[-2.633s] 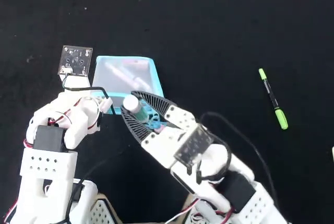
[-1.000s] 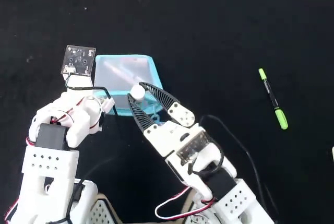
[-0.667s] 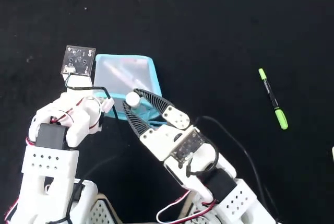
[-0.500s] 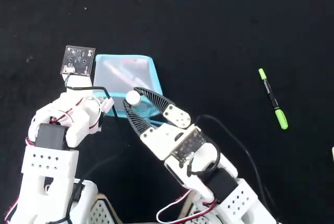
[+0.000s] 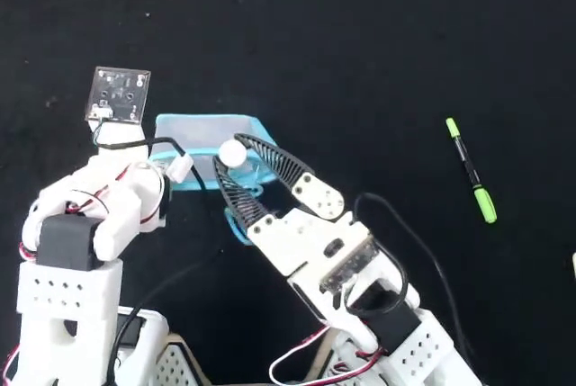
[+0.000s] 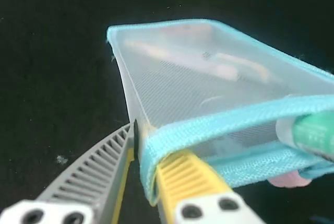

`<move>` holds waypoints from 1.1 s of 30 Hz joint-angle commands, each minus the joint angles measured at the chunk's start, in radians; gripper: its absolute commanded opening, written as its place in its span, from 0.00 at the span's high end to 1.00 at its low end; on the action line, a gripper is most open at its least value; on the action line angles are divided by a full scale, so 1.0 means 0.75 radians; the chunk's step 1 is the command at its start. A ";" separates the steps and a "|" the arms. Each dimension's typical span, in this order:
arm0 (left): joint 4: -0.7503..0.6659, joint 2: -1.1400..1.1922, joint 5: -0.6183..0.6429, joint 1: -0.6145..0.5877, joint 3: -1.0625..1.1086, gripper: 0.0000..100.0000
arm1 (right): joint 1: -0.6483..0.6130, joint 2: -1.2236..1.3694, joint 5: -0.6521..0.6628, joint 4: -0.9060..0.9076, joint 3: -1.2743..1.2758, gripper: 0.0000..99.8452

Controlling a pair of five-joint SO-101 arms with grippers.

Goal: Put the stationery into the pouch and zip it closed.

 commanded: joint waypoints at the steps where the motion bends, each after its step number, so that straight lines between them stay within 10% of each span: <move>1: 0.051 -0.004 0.002 0.007 -0.134 0.97 | 0.000 0.028 0.006 -0.057 -0.087 0.99; 33: 0.049 -0.004 0.002 0.007 -0.091 0.97 | -0.174 0.046 0.207 0.057 0.202 0.99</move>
